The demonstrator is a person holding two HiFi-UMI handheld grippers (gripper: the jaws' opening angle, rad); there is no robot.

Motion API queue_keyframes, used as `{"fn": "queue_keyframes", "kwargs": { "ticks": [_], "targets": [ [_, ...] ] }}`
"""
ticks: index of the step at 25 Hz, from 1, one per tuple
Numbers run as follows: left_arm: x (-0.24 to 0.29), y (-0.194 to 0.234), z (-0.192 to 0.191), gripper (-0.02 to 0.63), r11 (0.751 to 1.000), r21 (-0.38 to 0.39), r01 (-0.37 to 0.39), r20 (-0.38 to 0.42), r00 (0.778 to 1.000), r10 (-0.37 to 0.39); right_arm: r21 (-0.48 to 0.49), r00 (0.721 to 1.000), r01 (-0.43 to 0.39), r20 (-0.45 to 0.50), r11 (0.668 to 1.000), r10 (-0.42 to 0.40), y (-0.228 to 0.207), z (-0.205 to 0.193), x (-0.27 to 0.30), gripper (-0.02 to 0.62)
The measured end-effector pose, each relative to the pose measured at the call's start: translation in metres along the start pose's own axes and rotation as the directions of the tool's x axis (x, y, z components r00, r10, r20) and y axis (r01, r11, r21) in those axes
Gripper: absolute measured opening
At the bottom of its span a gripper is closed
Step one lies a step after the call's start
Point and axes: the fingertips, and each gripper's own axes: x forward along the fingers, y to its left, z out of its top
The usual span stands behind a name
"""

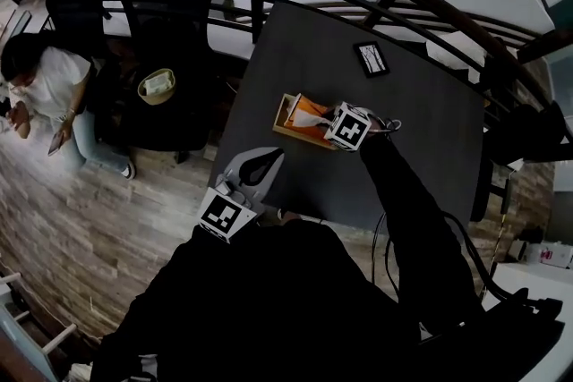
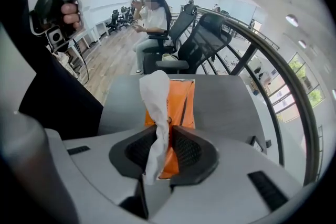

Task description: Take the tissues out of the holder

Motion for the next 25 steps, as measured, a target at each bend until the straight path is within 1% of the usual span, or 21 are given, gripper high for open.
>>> {"fn": "queue_keyframes", "kwargs": {
  "ticks": [5,14,18,25],
  "targets": [
    [-0.012,-0.001,-0.002,-0.015,0.999,0.015,0.029,0.004,1.0,-0.029,-0.01,1.0,-0.017,0.016,1.0,0.017,0.042,0.009,-0.013,0.087],
    [-0.026,-0.001,-0.008,-0.015,0.997,0.001,0.071,-0.015,0.997,-0.071,-0.001,0.998,-0.07,0.003,0.998,0.07,0.102,0.01,0.015,0.087],
    [-0.034,-0.004,-0.012,-0.015,0.996,0.004,0.089,-0.035,0.995,-0.088,-0.005,0.998,-0.063,-0.025,0.998,0.063,0.116,0.003,0.036,0.089],
    [-0.047,-0.004,-0.018,-0.015,0.995,0.009,0.098,-0.056,0.994,-0.098,-0.049,0.997,-0.021,-0.071,0.999,0.017,0.125,-0.02,0.08,0.097]
  ]
}}
